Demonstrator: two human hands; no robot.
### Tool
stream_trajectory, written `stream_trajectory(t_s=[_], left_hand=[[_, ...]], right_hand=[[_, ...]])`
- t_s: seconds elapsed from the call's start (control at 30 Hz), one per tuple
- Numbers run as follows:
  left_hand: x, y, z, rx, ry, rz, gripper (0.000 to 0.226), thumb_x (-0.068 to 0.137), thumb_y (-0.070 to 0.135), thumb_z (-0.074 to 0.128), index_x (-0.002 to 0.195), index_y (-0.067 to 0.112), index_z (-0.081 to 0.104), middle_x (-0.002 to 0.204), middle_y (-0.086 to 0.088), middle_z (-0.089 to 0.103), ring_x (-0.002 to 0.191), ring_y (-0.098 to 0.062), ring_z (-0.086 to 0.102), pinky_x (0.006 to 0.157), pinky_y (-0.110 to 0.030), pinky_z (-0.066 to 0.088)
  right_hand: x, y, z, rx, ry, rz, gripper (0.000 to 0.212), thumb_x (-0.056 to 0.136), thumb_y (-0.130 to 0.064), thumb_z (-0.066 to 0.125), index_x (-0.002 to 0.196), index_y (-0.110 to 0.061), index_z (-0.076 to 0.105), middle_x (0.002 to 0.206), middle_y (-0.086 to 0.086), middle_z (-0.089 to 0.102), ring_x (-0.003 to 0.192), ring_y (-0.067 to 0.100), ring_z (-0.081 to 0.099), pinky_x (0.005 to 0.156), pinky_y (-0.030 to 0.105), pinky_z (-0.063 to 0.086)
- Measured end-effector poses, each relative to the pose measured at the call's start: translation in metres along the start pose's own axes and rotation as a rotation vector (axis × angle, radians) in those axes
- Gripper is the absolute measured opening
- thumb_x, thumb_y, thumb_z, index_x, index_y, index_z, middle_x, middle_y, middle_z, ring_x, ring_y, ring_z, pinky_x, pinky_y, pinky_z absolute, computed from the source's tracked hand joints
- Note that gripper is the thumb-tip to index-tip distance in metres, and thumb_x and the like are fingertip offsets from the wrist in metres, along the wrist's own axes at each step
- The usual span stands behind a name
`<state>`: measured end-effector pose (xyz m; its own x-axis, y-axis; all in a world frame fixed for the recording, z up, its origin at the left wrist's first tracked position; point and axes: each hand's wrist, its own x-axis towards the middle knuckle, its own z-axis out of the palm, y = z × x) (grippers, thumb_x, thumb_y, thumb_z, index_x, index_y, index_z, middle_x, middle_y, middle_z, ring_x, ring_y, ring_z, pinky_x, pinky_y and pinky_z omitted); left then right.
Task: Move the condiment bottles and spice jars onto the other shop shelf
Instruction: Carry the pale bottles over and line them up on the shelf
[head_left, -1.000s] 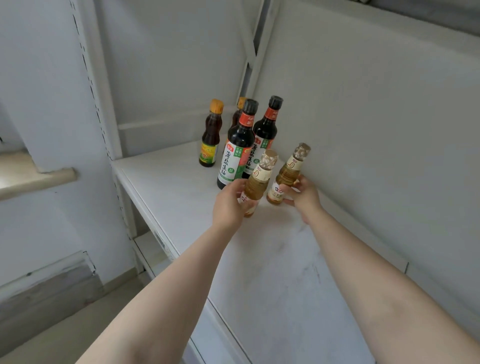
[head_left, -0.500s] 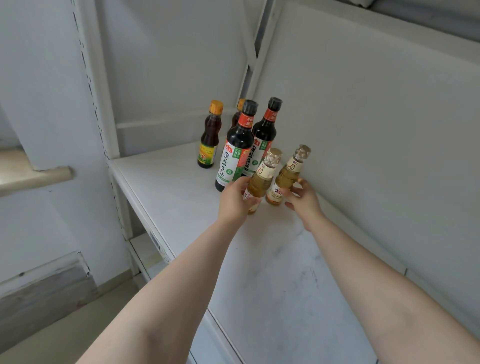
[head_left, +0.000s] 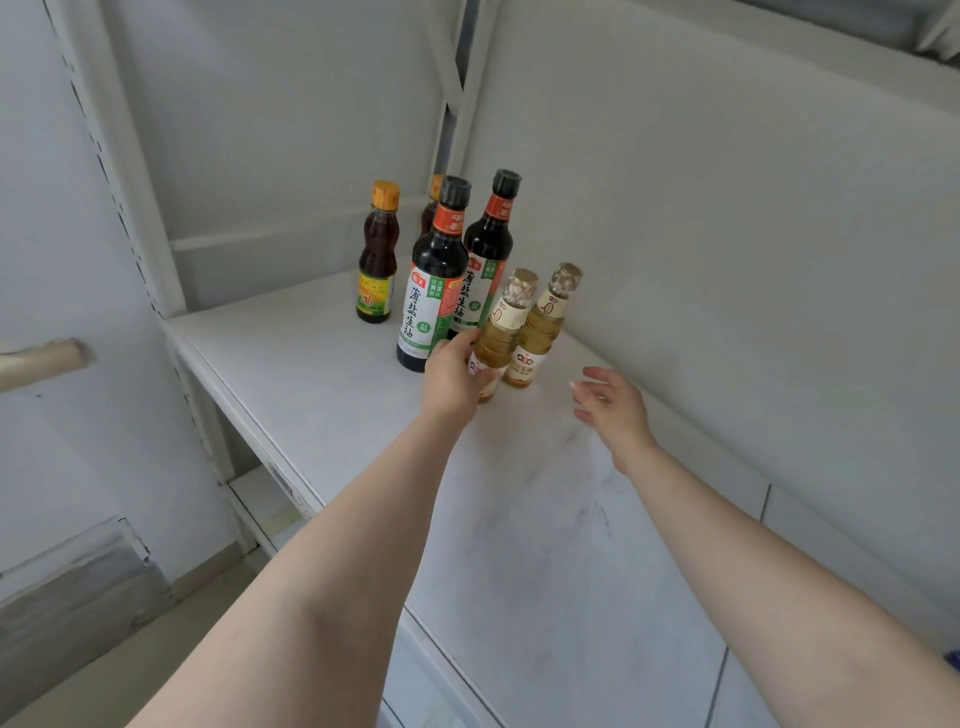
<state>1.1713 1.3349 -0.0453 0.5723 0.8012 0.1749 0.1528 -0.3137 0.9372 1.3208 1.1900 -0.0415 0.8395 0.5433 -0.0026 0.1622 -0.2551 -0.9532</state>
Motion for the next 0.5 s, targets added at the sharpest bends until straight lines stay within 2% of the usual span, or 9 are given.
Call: stream_trajectory(t_s=[0.27, 0.37, 0.43, 0.5], left_hand=[[-0.003, 0.001, -0.003, 0.036, -0.013, 0.027, 0.043, 0.08, 0.015, 0.073, 0.12, 0.019, 0.06, 0.111, -0.006, 0.064, 0.101, -0.022, 0.06, 0.081, -0.026, 0.043], [-0.006, 0.001, -0.003, 0.087, -0.025, -0.015, 0.06, 0.079, 0.019, 0.075, 0.133, 0.018, 0.048, 0.126, -0.006, 0.058, 0.114, -0.023, 0.056, 0.09, -0.03, 0.045], [-0.013, 0.001, -0.005, 0.126, -0.038, -0.079, 0.078, 0.078, 0.023, 0.076, 0.143, 0.016, 0.034, 0.141, -0.007, 0.045, 0.127, -0.023, 0.046, 0.1, -0.036, 0.041], [-0.026, 0.003, -0.008, 0.145, -0.019, -0.163, 0.084, 0.079, 0.025, 0.074, 0.147, 0.013, 0.026, 0.146, -0.009, 0.037, 0.133, -0.025, 0.04, 0.104, -0.039, 0.039]], right_hand=[[-0.016, -0.01, 0.004, -0.016, 0.012, 0.003, 0.039, 0.086, -0.016, 0.068, 0.121, -0.007, 0.055, 0.1, 0.011, 0.063, 0.094, 0.022, 0.061, 0.082, 0.036, 0.054], [-0.023, -0.013, 0.005, -0.036, 0.018, 0.003, 0.041, 0.086, -0.018, 0.068, 0.123, -0.006, 0.054, 0.102, 0.012, 0.063, 0.095, 0.022, 0.061, 0.082, 0.036, 0.055], [-0.03, -0.016, 0.005, -0.054, 0.029, 0.012, 0.041, 0.086, -0.018, 0.068, 0.123, -0.007, 0.054, 0.102, 0.011, 0.063, 0.095, 0.022, 0.061, 0.083, 0.036, 0.055], [-0.039, -0.017, 0.004, -0.101, 0.057, 0.008, 0.039, 0.085, -0.02, 0.069, 0.121, -0.01, 0.056, 0.1, 0.009, 0.064, 0.092, 0.021, 0.061, 0.085, 0.039, 0.054]])
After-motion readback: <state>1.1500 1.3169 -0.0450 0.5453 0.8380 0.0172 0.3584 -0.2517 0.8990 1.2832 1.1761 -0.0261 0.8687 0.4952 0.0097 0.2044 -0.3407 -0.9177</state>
